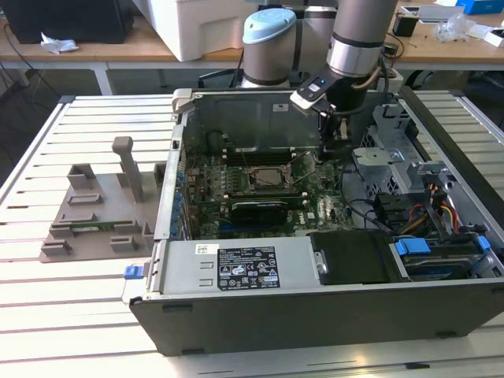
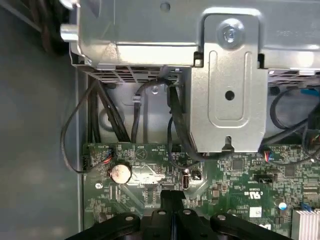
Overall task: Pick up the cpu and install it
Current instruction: 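Close the cpu cover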
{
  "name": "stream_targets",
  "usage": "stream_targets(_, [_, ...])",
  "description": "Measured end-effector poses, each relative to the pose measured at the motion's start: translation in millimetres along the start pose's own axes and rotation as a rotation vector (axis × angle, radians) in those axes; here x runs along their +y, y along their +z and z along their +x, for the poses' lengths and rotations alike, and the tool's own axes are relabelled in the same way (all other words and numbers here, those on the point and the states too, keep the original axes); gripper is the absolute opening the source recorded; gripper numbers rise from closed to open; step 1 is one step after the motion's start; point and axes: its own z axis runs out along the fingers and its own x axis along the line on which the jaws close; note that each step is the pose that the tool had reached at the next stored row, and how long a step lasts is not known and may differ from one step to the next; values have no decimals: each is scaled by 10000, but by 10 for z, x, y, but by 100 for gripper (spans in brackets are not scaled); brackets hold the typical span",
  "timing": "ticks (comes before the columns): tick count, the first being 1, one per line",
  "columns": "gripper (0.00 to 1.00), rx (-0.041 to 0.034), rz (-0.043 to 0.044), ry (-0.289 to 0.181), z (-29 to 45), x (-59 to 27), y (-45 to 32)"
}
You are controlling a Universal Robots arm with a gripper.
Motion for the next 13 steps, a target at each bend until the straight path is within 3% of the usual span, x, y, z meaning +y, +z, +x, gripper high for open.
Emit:
stream_targets(2, [11, -2, 0, 0, 1, -11, 23])
stream_targets(3, [11, -2, 0, -1, 1, -45, 27])
stream_targets(5, [11, 0, -23, 1, 2, -200, 36])
stream_targets(13, [11, -1, -54, 1, 2, -421, 47])
